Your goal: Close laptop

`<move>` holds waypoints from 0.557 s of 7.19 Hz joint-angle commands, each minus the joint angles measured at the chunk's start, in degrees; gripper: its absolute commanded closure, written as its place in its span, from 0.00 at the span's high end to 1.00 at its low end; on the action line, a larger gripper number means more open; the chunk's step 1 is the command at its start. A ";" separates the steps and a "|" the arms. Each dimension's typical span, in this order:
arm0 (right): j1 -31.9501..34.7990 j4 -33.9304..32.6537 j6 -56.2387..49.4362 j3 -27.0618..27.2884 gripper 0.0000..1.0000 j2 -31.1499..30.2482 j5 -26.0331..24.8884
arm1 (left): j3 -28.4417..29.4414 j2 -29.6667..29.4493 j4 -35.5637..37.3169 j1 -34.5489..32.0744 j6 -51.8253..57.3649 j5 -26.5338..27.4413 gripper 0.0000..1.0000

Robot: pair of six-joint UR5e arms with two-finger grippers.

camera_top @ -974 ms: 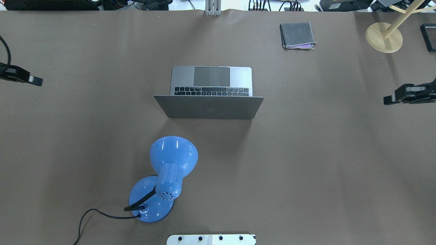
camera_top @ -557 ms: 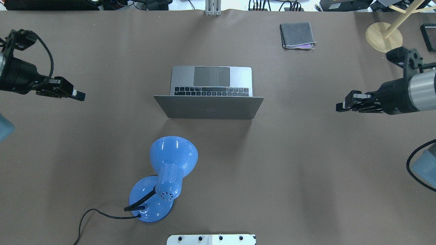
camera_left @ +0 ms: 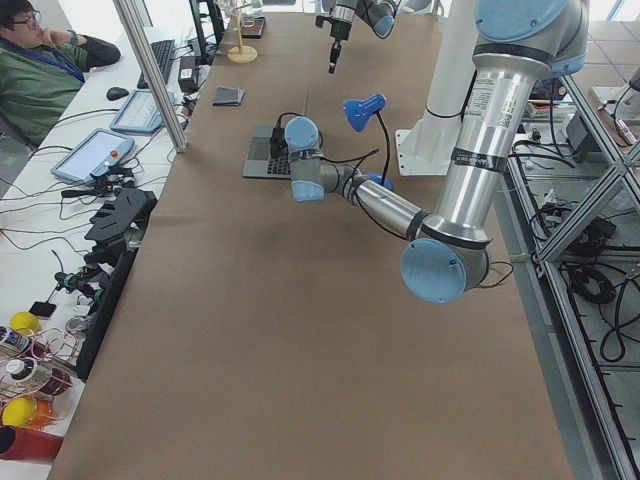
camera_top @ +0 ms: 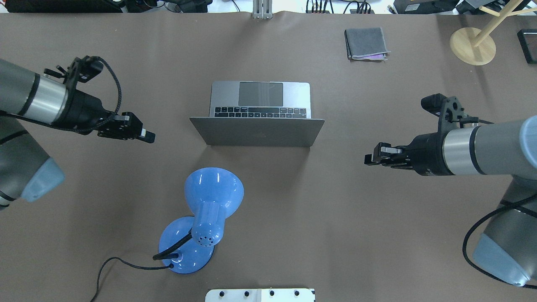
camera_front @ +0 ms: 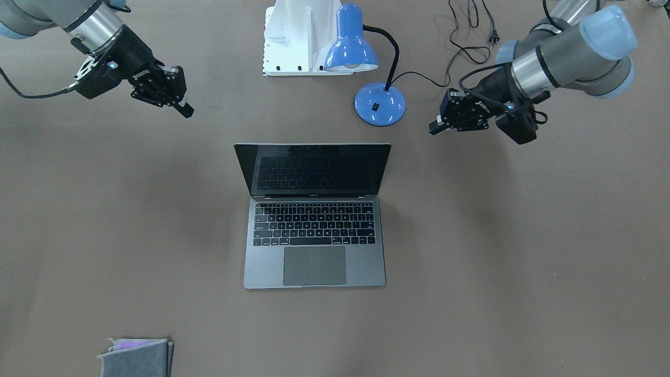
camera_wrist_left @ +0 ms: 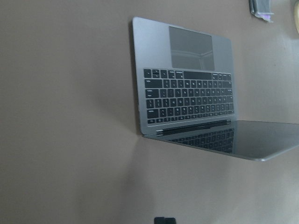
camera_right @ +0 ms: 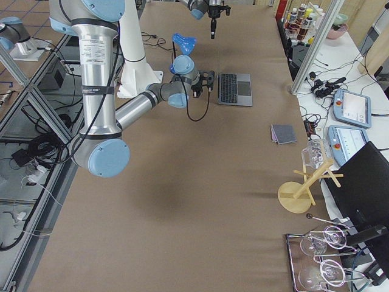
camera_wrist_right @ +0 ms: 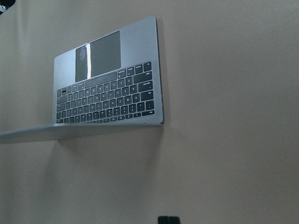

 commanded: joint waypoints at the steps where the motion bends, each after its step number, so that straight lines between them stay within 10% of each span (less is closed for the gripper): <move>1: -3.98 -3.06 1.70 0.10 0.00 4.73 -4.97 | -0.92 -1.73 -0.02 6.04 -3.29 6.89 0.00; 4: -6.36 -10.12 2.67 -1.13 0.00 11.08 -9.29 | -0.48 -2.88 0.07 6.50 -3.39 7.35 0.00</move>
